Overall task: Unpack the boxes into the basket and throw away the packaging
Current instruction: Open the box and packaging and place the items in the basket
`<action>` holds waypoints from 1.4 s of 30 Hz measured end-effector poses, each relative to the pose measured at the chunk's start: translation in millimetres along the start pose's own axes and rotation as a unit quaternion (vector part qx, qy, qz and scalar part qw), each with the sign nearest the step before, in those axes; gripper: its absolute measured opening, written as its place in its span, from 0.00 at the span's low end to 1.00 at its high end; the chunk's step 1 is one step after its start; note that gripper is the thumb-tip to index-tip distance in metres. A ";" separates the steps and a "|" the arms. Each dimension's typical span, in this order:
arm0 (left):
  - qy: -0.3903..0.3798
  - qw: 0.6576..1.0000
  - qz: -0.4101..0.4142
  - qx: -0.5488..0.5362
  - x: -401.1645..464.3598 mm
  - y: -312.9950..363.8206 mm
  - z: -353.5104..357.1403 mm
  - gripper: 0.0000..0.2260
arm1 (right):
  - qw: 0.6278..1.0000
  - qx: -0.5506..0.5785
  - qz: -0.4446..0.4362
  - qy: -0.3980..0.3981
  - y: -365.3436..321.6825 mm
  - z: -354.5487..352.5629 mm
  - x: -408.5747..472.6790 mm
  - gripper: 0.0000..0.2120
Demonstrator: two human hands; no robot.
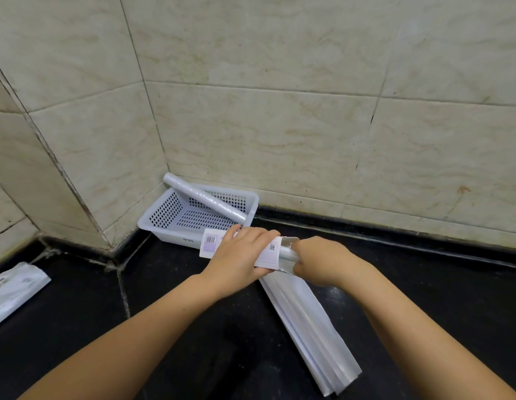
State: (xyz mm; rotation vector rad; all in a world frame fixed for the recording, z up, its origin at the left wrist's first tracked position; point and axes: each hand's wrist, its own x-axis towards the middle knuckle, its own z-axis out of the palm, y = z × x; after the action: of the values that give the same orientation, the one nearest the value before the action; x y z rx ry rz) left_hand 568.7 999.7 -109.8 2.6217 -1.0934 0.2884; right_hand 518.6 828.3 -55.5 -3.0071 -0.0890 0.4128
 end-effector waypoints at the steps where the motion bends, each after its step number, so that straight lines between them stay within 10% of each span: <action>1: 0.000 1.000 0.000 0.005 0.5 1.2 2.1 0.26 | 1.000 0.004 -0.002 -0.015 -0.4 3.1 1.7 0.10; 12: -0.080 0.982 -0.169 -0.039 -39.1 -36.8 41.3 0.28 | 0.982 0.164 -0.048 -0.086 41.6 29.9 18.4 0.06; 21: -0.373 0.912 -0.161 -0.064 -66.7 -91.0 82.9 0.40 | 0.952 0.300 -0.046 -0.035 24.1 46.1 74.4 0.06; 24: -0.215 0.935 -0.195 -0.205 -48.2 -119.2 66.9 0.30 | 0.940 0.338 -0.032 -0.024 9.9 46.5 100.4 0.10; 27: 0.007 0.978 -0.162 -0.128 -26.6 -165.9 54.9 0.17 | 0.942 0.336 -0.025 0.007 -10.0 41.3 140.0 0.13; 32: -0.127 0.972 -0.179 0.088 -32.7 -227.6 73.3 0.27 | 0.963 0.246 -0.089 0.059 -64.6 43.0 241.0 0.19; 42: -0.014 0.986 -0.130 0.103 -43.0 -233.5 98.8 0.33 | 0.971 -0.134 -0.195 0.020 -130.0 115.8 352.0 0.36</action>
State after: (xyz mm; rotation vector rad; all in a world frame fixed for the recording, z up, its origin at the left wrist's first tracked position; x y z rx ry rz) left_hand 713.7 1151.9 -258.0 2.9207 -0.7503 0.3233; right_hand 819.9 993.9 -245.3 -3.1399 -0.7751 0.3185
